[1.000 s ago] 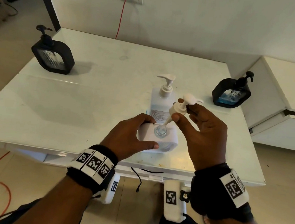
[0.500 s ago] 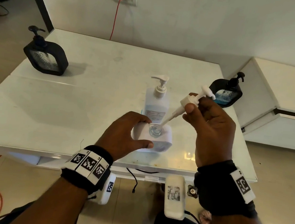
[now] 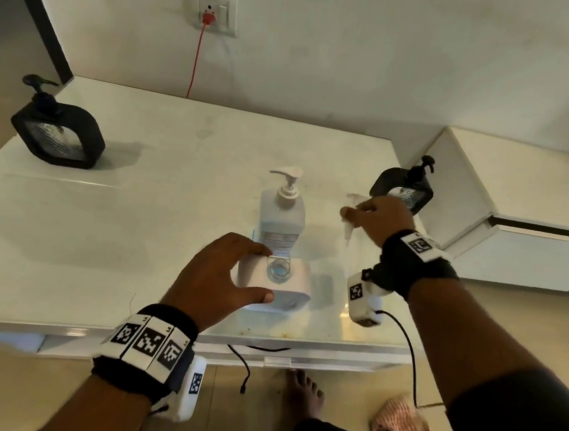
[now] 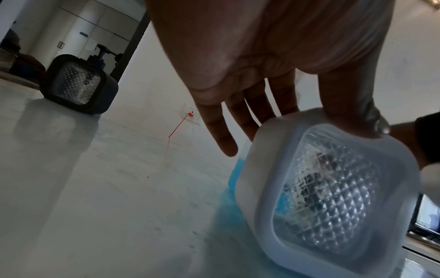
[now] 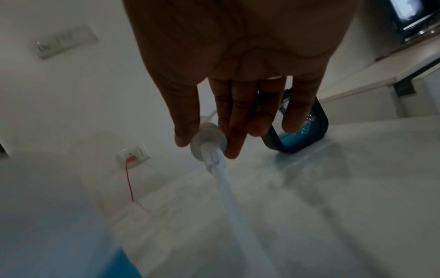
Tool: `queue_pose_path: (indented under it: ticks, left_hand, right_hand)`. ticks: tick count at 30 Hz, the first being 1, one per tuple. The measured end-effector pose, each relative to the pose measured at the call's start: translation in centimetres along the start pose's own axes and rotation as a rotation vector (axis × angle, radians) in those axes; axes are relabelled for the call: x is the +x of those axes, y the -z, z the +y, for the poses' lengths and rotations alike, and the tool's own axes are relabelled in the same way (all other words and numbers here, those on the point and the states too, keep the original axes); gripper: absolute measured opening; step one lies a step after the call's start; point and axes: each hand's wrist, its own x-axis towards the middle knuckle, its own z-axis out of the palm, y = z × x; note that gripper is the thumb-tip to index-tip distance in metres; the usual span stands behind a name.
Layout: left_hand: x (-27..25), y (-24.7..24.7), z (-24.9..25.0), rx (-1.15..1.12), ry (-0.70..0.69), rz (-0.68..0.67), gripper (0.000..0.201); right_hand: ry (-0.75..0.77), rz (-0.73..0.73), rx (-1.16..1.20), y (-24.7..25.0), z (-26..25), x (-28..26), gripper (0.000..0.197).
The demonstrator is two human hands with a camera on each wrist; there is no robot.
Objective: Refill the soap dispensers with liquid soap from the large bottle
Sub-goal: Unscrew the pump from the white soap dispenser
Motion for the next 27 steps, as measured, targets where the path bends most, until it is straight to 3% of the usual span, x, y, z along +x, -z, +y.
queue_pose_path:
  ticks: [7,16,20,27]
  left_hand:
    - [0.3,0.3,0.2,0.011,0.006,-0.018,0.064]
    - [0.1,0.3,0.0,0.02,0.011,-0.03,0.072]
    - [0.1,0.5,-0.3,0.035,0.003,-0.03,0.071]
    - [0.3,0.8,-0.3,0.046,0.009,-0.04,0.068]
  right_hand:
    - [-0.145,-0.169,-0.232,-4.6,0.9,3.7,0.052]
    - [-0.147,-0.161,-0.232,-5.5,0.7,2.3,0.037]
    - [-0.145,-0.095,-0.169,-4.5,0.6,1.0,0.043]
    - [-0.051,0.107,0.174,-2.0,-1.2,-6.8,0.023]
